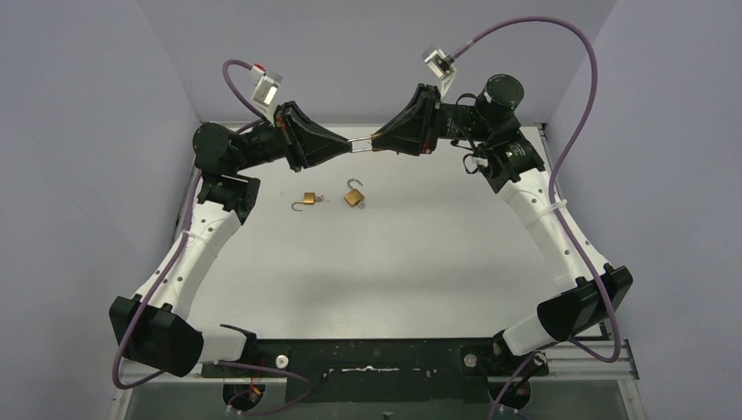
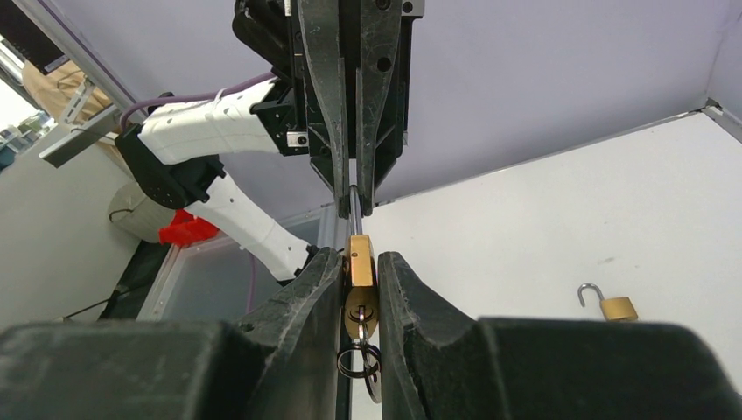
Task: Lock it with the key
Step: Lock the lock.
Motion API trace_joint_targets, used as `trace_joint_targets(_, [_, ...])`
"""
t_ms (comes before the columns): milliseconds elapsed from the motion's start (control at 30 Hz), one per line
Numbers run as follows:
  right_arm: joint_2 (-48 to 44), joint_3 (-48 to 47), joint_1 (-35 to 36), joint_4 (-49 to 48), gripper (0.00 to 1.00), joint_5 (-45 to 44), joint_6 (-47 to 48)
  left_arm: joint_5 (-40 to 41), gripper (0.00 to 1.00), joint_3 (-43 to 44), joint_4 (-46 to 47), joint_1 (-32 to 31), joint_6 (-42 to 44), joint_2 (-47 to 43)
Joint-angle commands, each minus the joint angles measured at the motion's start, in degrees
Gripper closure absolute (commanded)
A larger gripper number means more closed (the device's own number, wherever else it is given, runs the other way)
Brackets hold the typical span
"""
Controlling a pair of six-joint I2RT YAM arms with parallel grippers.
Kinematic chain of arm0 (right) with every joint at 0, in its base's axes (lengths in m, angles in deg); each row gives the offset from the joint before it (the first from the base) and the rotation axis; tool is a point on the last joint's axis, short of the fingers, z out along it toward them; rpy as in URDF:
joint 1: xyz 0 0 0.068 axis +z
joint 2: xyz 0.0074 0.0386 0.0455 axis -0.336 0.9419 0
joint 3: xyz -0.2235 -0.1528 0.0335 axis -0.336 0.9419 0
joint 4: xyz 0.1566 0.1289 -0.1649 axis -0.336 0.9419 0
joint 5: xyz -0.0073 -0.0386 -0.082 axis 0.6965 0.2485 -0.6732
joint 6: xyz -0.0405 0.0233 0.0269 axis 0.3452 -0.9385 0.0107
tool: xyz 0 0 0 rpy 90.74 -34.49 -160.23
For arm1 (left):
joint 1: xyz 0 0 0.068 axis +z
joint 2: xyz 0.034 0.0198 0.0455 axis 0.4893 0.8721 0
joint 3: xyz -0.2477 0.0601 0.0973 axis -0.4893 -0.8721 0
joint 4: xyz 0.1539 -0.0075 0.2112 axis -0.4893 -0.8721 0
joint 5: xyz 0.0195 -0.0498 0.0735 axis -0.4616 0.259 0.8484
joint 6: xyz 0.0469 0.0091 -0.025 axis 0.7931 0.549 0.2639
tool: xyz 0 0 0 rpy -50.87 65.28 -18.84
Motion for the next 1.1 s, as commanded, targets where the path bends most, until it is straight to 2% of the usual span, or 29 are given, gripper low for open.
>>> trace_joint_targets(0, [0.34,-1.53,3.81,1.26,1.0,-5.49,2.92,1.27,1.0,3.48,6.63,-5.09,-1.97,0.5])
trace_joint_targets(233, [1.09,-1.65,6.39,0.59,1.0,-6.91,2.56,5.22,1.0,2.65,1.01,-8.05,4.63,0.25])
trace_joint_targets(767, [0.91,-1.65,5.51,0.81,1.0,-7.21,2.19,5.37,1.0,4.31,0.02,-8.64,6.34,0.46])
trace_joint_targets(867, [-0.23,-0.97,3.05,0.82,0.6,-7.07,1.59,4.58,1.0,4.75,0.24,-8.14,6.51,0.28])
trace_joint_targets(900, [-0.95,-0.46,1.86,0.86,0.52,-7.51,1.56,4.4,1.0,4.81,0.08,-7.78,6.54,0.2])
trace_joint_targets(967, [-2.67,0.73,-0.69,0.59,0.42,-8.1,1.56,4.44,1.0,5.08,-0.49,-6.87,6.73,0.16])
trace_joint_targets(1067, [-4.35,1.92,-3.68,-0.22,0.39,-7.45,1.18,4.39,1.0,5.43,-0.24,-5.57,6.19,0.4])
